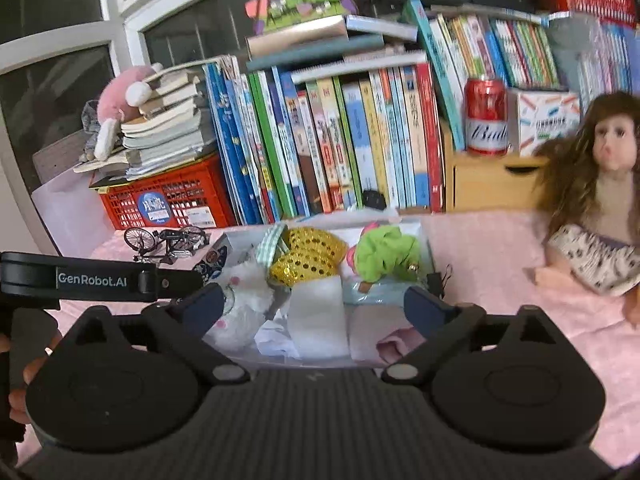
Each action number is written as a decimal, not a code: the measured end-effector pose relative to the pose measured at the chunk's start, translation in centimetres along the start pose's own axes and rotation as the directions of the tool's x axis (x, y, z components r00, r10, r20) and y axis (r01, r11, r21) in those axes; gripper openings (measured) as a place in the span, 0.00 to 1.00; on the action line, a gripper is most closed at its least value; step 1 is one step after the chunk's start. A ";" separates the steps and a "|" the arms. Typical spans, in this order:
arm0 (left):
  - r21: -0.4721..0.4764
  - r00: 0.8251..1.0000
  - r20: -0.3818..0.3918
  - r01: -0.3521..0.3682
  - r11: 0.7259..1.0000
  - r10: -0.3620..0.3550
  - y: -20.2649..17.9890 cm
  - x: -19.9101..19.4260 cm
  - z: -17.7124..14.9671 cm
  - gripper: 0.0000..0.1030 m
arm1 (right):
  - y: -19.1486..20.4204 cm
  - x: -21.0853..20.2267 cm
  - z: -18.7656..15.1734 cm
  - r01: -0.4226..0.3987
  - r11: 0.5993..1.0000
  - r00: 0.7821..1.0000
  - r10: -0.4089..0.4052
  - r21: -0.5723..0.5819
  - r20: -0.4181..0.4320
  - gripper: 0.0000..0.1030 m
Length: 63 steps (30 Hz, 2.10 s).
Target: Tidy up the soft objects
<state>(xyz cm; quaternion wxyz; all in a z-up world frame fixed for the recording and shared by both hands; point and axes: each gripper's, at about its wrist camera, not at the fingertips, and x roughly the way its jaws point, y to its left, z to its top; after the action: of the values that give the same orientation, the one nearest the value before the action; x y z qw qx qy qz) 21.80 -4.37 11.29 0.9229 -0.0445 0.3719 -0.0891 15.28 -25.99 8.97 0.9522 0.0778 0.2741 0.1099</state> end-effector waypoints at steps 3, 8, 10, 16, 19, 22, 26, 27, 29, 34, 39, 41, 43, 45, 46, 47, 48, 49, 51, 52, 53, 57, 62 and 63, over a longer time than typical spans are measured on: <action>0.024 1.000 0.016 0.008 1.000 -0.009 -0.2 -1.3 -0.8 0.85 | 0.3 -1.2 -0.2 0.004 1.000 1.000 -0.004 -0.014 0.026 1.00; 0.058 0.998 0.051 0.021 0.998 -0.024 -0.5 -3.3 -2.2 0.86 | 0.9 -2.9 -0.7 0.033 0.998 0.998 -0.030 -0.048 0.063 1.00; 0.075 0.997 0.071 0.019 0.997 -0.024 -0.5 -4.1 -2.7 0.87 | 1.1 -3.5 -1.0 0.043 0.997 0.996 -0.038 -0.061 0.076 1.00; 0.105 0.992 0.118 0.022 0.994 -0.034 -0.5 -6.3 -4.3 0.89 | 1.8 -5.2 -1.8 0.075 0.992 0.992 -0.064 -0.098 0.113 1.00; 0.113 0.989 0.143 0.031 0.993 -0.047 -0.4 -7.5 -5.1 0.89 | 2.2 -6.1 -2.4 0.087 0.990 0.988 -0.071 -0.115 0.135 1.00; 0.127 0.984 0.171 0.034 0.991 -0.056 -0.5 -8.5 -5.8 0.90 | 2.7 -6.9 -2.9 0.091 0.987 0.985 -0.069 -0.130 0.158 1.00; 0.161 0.979 0.195 0.032 0.986 -0.064 -0.9 -9.6 -6.9 0.90 | 3.2 -8.1 -3.7 0.092 0.984 0.981 -0.063 -0.153 0.183 1.00; 0.165 0.977 0.202 0.033 0.986 -0.066 -1.0 -9.9 -7.2 0.91 | 3.4 -8.5 -3.9 0.096 0.983 0.980 -0.065 -0.158 0.191 1.00; 0.179 0.974 0.220 0.019 0.984 -0.059 -1.1 -10.5 -7.8 0.91 | 3.6 -9.0 -4.3 0.100 0.982 0.978 -0.067 -0.159 0.198 1.00; 0.239 0.968 0.250 -0.032 0.970 -0.030 -1.8 -11.4 -9.6 0.91 | 3.4 -10.1 -5.0 0.092 0.988 0.976 -0.065 -0.126 0.207 1.00; 0.218 0.969 0.243 -0.010 0.976 -0.044 -1.5 -11.8 -11.1 0.91 | 3.3 -10.9 -6.1 0.097 0.988 0.973 -0.069 -0.118 0.222 1.00; 0.205 0.970 0.240 -0.006 0.979 -0.044 -1.2 -12.0 -11.5 0.91 | 3.3 -11.2 -6.5 0.105 0.987 0.970 -0.075 -0.119 0.231 1.00; 0.193 0.969 0.242 -0.006 0.981 -0.042 -0.9 -12.1 -11.9 0.91 | 3.4 -11.4 -7.0 0.112 0.987 0.967 -0.081 -0.118 0.240 1.00; 0.188 0.969 0.245 -0.008 0.982 -0.039 -0.7 -12.2 -12.4 0.91 | 3.4 -11.6 -7.6 0.117 0.987 0.964 -0.086 -0.114 0.250 1.00; 0.187 0.969 0.245 -0.010 0.982 -0.037 -0.6 -12.3 -12.6 0.92 | 3.4 -11.7 -7.7 0.119 0.987 0.964 -0.087 -0.112 0.253 1.00; 0.186 0.969 0.245 -0.013 0.982 -0.033 -0.5 -12.3 -12.8 0.92 | 3.4 -11.8 -8.0 0.120 0.987 0.963 -0.089 -0.111 0.254 1.00; 0.184 0.969 0.246 -0.016 0.983 -0.030 -0.4 -12.3 -13.0 0.92 | 3.4 -11.9 -8.2 0.124 0.986 0.962 -0.092 -0.110 0.257 1.00; 0.184 0.969 0.245 -0.016 0.983 -0.030 -0.3 -12.3 -13.3 0.92 | 3.4 -12.0 -8.3 0.126 0.986 0.961 -0.094 -0.109 0.261 1.00; 0.181 0.969 0.245 -0.017 0.983 -0.028 -0.1 -12.3 -13.8 0.92 | 3.4 -12.2 -8.7 0.130 0.986 0.959 -0.098 -0.106 0.266 1.00; 0.177 0.969 0.247 -0.017 0.984 -0.027 0.0 -12.4 -14.0 0.92 | 3.4 -12.2 -8.9 0.131 0.986 0.958 -0.099 -0.104 0.269 1.00; 0.172 0.968 0.250 -0.018 0.985 -0.026 0.0 -12.4 -14.2 0.93 | 3.5 -12.3 -9.0 0.133 0.986 0.957 -0.101 -0.103 0.272 1.00; 0.160 0.966 0.257 -0.022 0.987 -0.020 0.3 -12.5 -15.0 0.95 | 3.7 -12.2 -9.8 0.144 0.982 0.958 -0.107 -0.122 0.266 1.00; 0.143 0.970 0.242 -0.026 0.989 -0.009 0.6 -12.3 -16.0 0.96 | 3.9 -12.1 -10.7 0.151 0.980 0.959 -0.114 -0.128 0.261 1.00; 0.137 0.971 0.239 -0.028 0.990 -0.006 0.7 -12.2 -16.2 0.96 | 3.9 -12.1 -10.9 0.152 0.980 0.959 -0.115 -0.126 0.259 1.00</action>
<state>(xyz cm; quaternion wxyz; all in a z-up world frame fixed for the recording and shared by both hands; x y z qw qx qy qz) 2.00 -1.57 7.83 0.9622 0.0116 0.2516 -0.1038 -1.24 -24.30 6.82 0.9876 0.0029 0.1474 0.0542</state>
